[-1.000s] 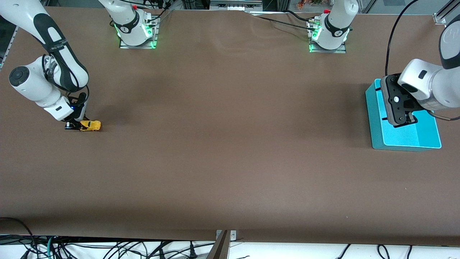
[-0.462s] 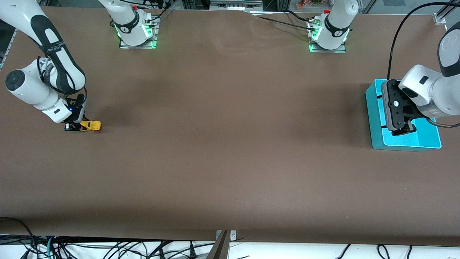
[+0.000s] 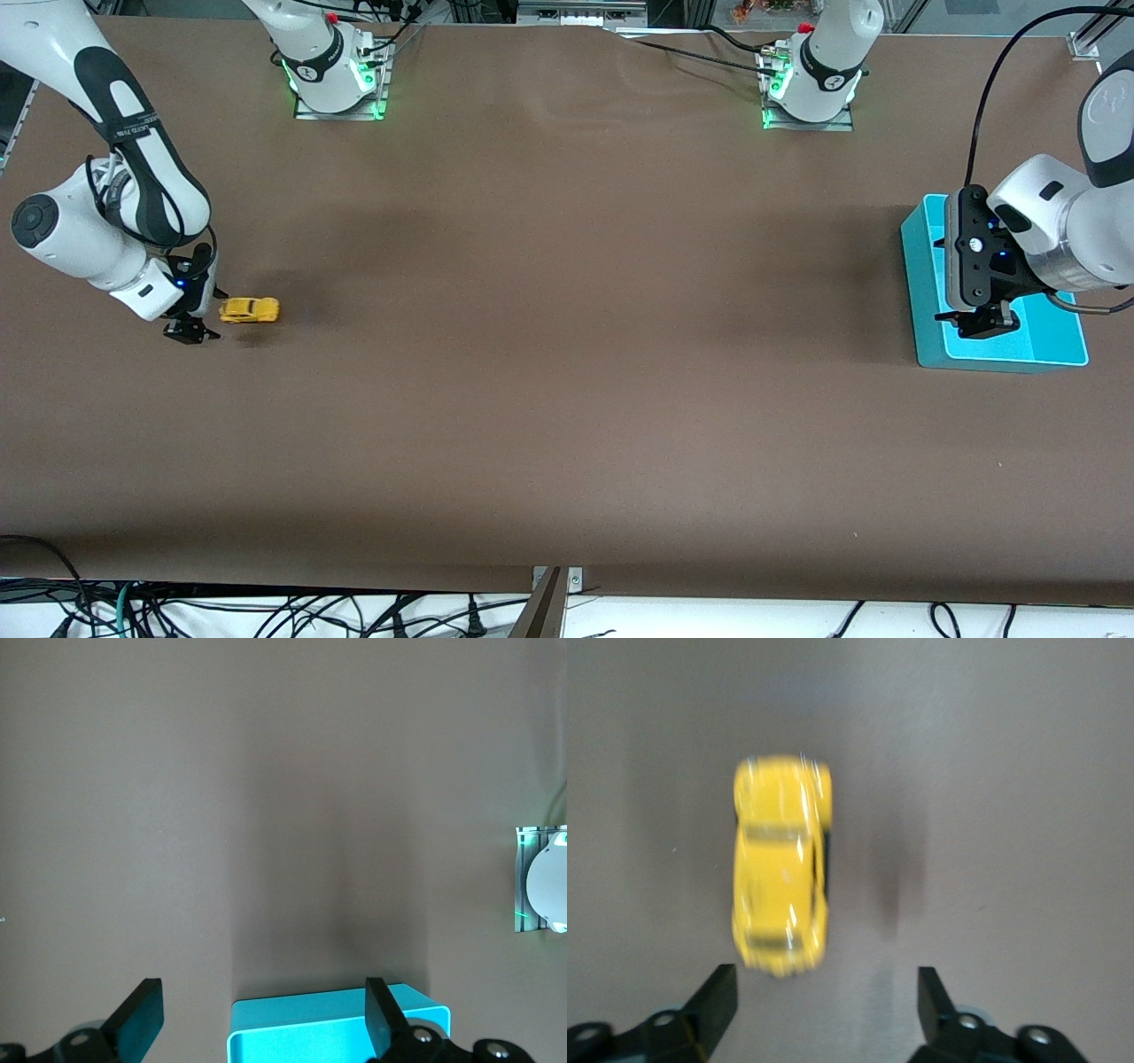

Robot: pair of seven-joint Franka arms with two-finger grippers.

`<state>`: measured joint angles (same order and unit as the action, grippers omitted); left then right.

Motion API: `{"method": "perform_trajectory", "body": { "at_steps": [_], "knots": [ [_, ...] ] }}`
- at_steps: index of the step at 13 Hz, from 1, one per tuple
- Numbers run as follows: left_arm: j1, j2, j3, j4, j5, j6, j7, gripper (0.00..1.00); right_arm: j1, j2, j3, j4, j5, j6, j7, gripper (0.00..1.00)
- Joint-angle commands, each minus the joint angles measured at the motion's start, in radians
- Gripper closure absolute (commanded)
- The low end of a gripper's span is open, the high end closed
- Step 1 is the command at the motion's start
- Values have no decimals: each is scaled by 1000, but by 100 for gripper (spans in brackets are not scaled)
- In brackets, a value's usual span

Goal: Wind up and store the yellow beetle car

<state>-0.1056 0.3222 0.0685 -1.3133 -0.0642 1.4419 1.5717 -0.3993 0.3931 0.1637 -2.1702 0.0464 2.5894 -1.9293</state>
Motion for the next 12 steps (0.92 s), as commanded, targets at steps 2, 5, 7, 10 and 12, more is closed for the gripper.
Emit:
{"method": "perform_trajectory", "body": {
  "at_steps": [2, 5, 7, 10, 12],
  "knots": [
    [4, 8, -3, 25, 7, -3, 28, 0, -7, -103, 56, 98, 21, -199, -10, 0],
    [4, 9, -3, 25, 4, -3, 27, 0, 13, -235, 100, 130, 23, -287, 55, 0],
    [6, 9, -1, 23, -8, -3, 27, 0, 26, -310, 118, 165, 23, -403, 183, 0],
    [6, 11, 1, 23, -13, -3, 27, 0, 50, -388, 126, 213, 23, -518, 471, 0],
    [4, 12, -1, 23, -13, -3, 27, 0, 59, -404, 126, 243, 23, -580, 622, 0]
  ]
}}
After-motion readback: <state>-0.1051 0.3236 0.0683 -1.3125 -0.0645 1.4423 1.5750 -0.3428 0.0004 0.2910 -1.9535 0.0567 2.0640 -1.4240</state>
